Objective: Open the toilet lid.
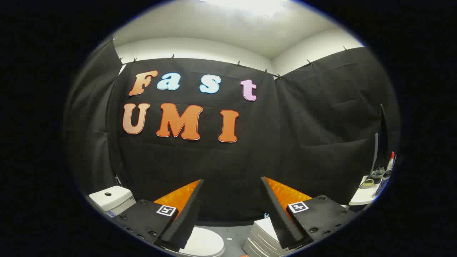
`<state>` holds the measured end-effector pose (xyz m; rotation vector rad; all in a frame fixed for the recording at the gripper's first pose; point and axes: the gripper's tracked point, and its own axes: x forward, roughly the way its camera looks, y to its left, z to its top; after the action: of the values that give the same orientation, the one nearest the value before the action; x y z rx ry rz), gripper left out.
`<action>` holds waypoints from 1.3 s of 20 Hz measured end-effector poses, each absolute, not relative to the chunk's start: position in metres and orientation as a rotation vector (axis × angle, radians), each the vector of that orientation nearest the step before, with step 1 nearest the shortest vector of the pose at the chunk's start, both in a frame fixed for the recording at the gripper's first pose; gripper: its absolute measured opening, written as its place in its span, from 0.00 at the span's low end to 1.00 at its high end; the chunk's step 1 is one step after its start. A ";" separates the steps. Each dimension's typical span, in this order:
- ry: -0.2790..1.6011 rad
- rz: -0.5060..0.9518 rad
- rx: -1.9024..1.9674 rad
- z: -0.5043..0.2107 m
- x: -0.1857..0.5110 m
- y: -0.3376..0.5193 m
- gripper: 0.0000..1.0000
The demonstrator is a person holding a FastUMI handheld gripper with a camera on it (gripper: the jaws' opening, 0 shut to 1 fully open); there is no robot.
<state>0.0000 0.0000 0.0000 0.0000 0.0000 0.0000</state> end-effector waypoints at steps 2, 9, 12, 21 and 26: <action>0.009 0.005 0.013 -0.007 -0.001 0.002 0.98; 0.009 0.004 0.011 -0.005 -0.010 -0.007 0.98; -0.018 -0.013 0.020 0.004 -0.011 -0.012 0.98; 0.008 0.009 0.040 -0.004 0.000 -0.007 0.98; 0.026 0.136 0.131 -0.030 -0.004 0.025 0.98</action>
<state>-0.0037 0.0248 -0.0299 0.1309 0.0262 0.1364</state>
